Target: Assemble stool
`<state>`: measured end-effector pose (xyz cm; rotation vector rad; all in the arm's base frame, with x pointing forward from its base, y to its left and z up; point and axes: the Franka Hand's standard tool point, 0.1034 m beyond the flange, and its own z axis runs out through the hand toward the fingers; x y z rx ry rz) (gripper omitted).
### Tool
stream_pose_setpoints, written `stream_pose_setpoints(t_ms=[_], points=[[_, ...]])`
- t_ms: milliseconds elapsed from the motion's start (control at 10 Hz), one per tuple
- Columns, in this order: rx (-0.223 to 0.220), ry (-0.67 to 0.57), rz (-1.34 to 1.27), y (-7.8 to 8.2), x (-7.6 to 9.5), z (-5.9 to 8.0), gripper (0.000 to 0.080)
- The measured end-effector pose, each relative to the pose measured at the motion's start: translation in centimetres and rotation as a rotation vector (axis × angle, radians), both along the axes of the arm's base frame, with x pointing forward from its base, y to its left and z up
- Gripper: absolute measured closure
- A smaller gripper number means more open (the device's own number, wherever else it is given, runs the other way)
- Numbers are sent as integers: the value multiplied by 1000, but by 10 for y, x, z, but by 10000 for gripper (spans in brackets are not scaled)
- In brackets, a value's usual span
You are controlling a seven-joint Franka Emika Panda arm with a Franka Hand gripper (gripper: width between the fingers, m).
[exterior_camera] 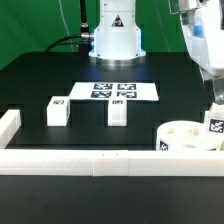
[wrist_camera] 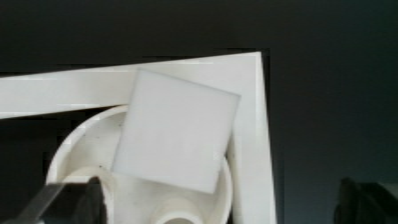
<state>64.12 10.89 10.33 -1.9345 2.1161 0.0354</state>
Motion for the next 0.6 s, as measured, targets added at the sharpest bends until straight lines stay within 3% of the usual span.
stream_pose_setpoints(t_ms=[100, 400, 600], points=[[-11, -14, 53, -3, 0, 2, 150], [-56, -38, 181, -49, -15, 6, 150], [-81, -36, 193, -68, -24, -1, 150]])
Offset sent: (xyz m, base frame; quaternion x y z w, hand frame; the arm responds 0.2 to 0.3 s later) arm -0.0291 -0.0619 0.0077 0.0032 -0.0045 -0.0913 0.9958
